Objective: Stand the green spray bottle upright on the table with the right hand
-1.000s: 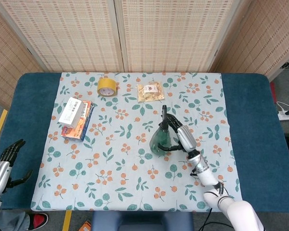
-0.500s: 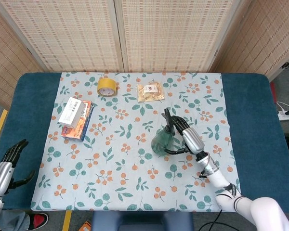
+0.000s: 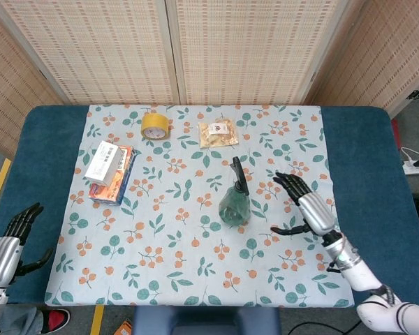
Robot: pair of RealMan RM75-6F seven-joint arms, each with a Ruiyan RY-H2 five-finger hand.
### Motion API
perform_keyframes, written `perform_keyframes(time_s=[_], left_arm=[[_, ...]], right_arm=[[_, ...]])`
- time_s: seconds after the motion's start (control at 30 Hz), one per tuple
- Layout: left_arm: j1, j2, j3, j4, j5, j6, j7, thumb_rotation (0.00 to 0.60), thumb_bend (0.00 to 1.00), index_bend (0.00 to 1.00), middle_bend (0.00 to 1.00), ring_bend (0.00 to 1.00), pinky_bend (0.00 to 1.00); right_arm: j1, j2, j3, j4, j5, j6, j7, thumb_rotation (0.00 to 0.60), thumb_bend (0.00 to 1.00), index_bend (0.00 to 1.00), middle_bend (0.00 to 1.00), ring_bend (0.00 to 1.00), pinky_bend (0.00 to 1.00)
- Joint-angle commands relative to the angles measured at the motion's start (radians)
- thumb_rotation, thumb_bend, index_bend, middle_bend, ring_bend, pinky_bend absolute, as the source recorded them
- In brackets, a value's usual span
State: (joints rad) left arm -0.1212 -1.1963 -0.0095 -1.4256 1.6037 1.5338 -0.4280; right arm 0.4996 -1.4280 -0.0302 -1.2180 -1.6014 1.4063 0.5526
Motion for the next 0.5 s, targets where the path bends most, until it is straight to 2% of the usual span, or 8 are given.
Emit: perform_keyframes(time_s=[0.03, 0.1, 0.23, 0.3, 0.33, 0.4, 0.43, 0.5], left_arm=[[0.001, -0.001, 0.001, 0.002, -0.002, -0.002, 0.003, 0.6, 0.3, 0.0, 0.0, 0.0, 0.05], [0.001, -0.001, 0.002, 0.003, -0.005, -0.004, 0.005, 0.6, 0.3, 0.0, 0.0, 0.0, 0.05], [0.0, -0.001, 0.003, 0.005, -0.009, -0.011, 0.004, 0.6, 0.3, 0.0, 0.0, 0.0, 0.05], [-0.001, 0.0, 0.003, 0.006, -0.01, -0.015, 0.005, 0.6, 0.3, 0.0, 0.0, 0.0, 0.05], [-0.003, 0.0, 0.003, 0.006, -0.011, -0.019, 0.005, 0.6, 0.3, 0.0, 0.0, 0.0, 0.05], [-0.005, 0.0, 0.003, 0.006, -0.014, -0.025, 0.006, 0.6, 0.3, 0.0, 0.0, 0.0, 0.05], [-0.007, 0.0, 0.002, 0.006, -0.016, -0.029, 0.006, 0.6, 0.3, 0.0, 0.0, 0.0, 0.05], [-0.009, 0.0, 0.002, 0.006, -0.018, -0.033, 0.007, 0.6, 0.3, 0.0, 0.0, 0.0, 0.05]], right_arm=[[-0.081, 0.078, 0.001, -0.012, -0.041, 0.154, 0.026, 0.6, 0.0, 0.0, 0.0, 0.0, 0.0], [-0.112, 0.086, 0.022, 0.022, -0.021, 0.201, -0.001, 0.6, 0.0, 0.0, 0.01, 0.0, 0.0], [-0.176, 0.085, 0.088, 0.122, 0.099, 0.222, -0.153, 0.6, 0.0, 0.02, 0.01, 0.0, 0.0], [-0.207, 0.086, 0.106, 0.138, 0.178, 0.178, -0.218, 0.6, 0.04, 0.06, 0.01, 0.0, 0.0], [-0.229, 0.102, 0.104, 0.13, 0.246, 0.111, -0.307, 0.6, 0.06, 0.08, 0.01, 0.0, 0.0], [-0.252, 0.149, 0.1, 0.069, 0.375, -0.011, -0.521, 0.6, 0.13, 0.1, 0.01, 0.0, 0.0], [-0.259, 0.197, 0.097, -0.014, 0.465, -0.091, -0.652, 0.6, 0.14, 0.07, 0.01, 0.0, 0.0], [-0.261, 0.261, 0.108, -0.137, 0.547, -0.166, -0.703, 0.6, 0.13, 0.01, 0.01, 0.0, 0.0]])
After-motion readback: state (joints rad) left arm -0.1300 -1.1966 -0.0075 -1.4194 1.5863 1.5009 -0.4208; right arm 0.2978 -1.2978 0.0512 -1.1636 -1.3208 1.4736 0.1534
